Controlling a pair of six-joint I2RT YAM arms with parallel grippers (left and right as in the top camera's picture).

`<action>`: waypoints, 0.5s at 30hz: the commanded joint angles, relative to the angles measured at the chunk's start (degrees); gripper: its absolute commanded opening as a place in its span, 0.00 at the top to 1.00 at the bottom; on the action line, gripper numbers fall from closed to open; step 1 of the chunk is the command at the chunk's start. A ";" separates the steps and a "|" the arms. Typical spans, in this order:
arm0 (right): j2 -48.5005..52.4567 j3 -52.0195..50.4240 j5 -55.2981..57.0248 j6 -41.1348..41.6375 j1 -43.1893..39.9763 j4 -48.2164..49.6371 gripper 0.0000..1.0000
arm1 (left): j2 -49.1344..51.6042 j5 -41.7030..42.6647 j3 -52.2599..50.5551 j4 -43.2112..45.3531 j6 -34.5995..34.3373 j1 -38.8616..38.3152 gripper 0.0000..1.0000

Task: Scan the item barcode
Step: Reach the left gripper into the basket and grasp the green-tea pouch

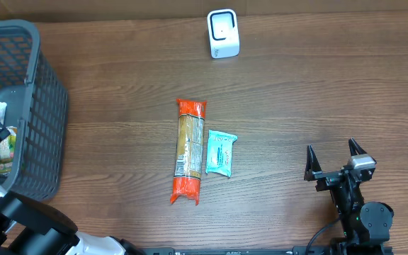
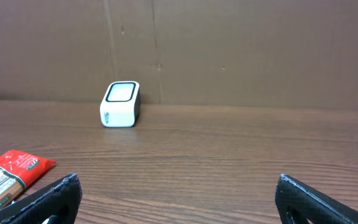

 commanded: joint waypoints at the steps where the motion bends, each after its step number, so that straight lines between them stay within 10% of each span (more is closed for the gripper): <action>1: -0.52 -0.61 0.57 0.00 0.31 0.28 0.00 | 0.26 2.86 -4.90 2.84 5.60 -0.17 0.06; 15: -0.52 -0.61 0.57 0.00 0.31 0.28 0.00 | 0.26 1.79 -15.15 16.06 7.58 -0.26 0.14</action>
